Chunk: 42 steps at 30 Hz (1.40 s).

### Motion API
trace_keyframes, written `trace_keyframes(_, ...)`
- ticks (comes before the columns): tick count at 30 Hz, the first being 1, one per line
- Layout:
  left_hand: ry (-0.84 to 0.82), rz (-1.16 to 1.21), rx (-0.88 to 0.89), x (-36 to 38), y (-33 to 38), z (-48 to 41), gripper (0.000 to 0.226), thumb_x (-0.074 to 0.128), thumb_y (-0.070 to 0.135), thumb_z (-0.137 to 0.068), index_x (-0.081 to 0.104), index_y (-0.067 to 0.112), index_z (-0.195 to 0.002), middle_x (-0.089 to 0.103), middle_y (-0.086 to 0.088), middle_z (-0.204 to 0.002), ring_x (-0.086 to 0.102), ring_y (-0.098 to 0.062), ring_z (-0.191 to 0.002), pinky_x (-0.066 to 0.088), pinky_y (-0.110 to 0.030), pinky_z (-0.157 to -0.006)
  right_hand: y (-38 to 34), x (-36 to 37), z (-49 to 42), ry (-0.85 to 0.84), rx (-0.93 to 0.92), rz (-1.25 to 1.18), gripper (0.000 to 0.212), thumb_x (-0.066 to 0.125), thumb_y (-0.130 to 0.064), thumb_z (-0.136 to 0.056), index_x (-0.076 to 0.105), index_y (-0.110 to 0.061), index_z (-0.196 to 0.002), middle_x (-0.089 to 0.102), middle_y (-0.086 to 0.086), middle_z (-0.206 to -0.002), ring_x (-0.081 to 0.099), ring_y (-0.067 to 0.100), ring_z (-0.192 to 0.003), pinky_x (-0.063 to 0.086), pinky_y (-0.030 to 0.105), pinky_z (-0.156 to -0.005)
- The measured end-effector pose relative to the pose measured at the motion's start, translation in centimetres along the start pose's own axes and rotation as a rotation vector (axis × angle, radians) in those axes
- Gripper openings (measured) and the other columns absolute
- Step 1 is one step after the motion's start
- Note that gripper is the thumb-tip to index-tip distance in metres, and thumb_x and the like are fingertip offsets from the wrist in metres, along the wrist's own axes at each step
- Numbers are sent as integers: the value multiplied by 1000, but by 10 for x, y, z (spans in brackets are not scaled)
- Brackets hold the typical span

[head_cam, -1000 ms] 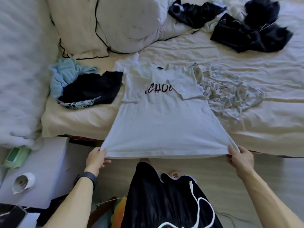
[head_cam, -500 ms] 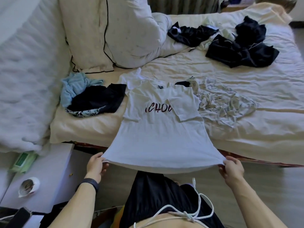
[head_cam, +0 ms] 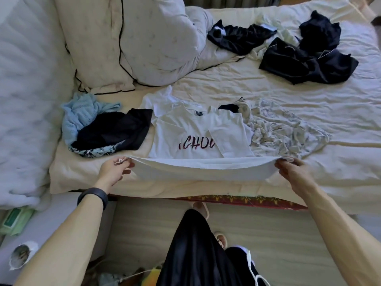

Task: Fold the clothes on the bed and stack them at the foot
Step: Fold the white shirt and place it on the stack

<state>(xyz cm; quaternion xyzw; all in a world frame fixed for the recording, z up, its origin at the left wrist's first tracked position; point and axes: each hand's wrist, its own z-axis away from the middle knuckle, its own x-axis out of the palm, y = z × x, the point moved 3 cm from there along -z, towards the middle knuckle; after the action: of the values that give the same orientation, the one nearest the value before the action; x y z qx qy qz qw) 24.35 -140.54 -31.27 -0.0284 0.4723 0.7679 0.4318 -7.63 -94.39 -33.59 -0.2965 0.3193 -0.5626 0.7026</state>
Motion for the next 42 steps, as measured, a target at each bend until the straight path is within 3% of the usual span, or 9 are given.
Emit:
trace_keyframes(2,21,-25,27,3,11,-30,16,64,35,-97,70,25,-108,75,7,-95,67,-17,-87,46,-32,-71,-13,10,-22,36,6,103,1,67,-15,-98,66,-14,-99,70,3,-96,64,12,-82,48,28,-77)
trace_keyframes(7,34,-44,10,37,25,-133,31,62,43,-97,59,17,-81,59,9,-80,51,-18,-75,40,-37,-71,-35,49,-107,135,-68,362,27,74,-32,-93,68,-6,-88,63,6,-84,52,17,-72,41,34,-70)
trace_keyframes(11,105,-83,-9,77,24,-236,36,62,42,-96,59,9,-83,64,-4,-83,58,-25,-81,47,-39,-74,-40,97,-194,193,-79,522,29,66,-43,-97,69,-16,-87,67,7,-88,56,19,-71,44,35,-64)
trace_keyframes(14,142,-191,19,110,18,-306,31,60,44,-97,64,16,-85,65,0,-83,60,-23,-80,46,-35,-69,-27,127,-261,204,-77,620,25,63,-41,-99,67,-17,-94,69,10,-94,64,33,-83,54,45,-76)
trace_keyframes(20,165,-300,3,161,-5,-365,35,56,41,-99,56,9,-84,58,-1,-79,55,-21,-74,41,-33,-64,5,153,-325,239,8,849,30,56,-31,-98,61,-6,-82,62,20,-81,56,38,-81,38,39,-69)
trace_keyframes(28,269,-255,-26,161,1,-329,42,50,48,-101,48,12,-80,54,-2,-72,49,-17,-65,38,-28,-57,-9,155,-306,253,-42,709,26,65,-43,-96,66,-17,-98,68,13,-100,64,35,-94,50,45,-83)
trace_keyframes(35,476,-180,86,152,45,-331,30,45,54,-101,46,25,-91,52,13,-75,53,7,-65,37,-21,-58,-47,173,-304,334,-195,461,15,60,-63,-90,59,-51,-80,56,-12,-76,53,12,-68,46,29,-62)
trace_keyframes(38,504,-207,122,153,58,-357,32,45,52,-101,47,21,-92,52,14,-73,50,-5,-65,34,-29,-64,-56,190,-332,354,-205,414,18,62,-62,-88,60,-46,-80,56,-13,-72,50,3,-62,42,20,-54)
trace_keyframes(42,474,-261,152,161,67,-396,35,45,52,-101,47,19,-90,50,6,-71,47,-17,-69,33,-30,-66,-47,203,-382,350,-202,462,21,59,-57,-92,59,-35,-93,57,-12,-79,54,12,-74,43,28,-66)
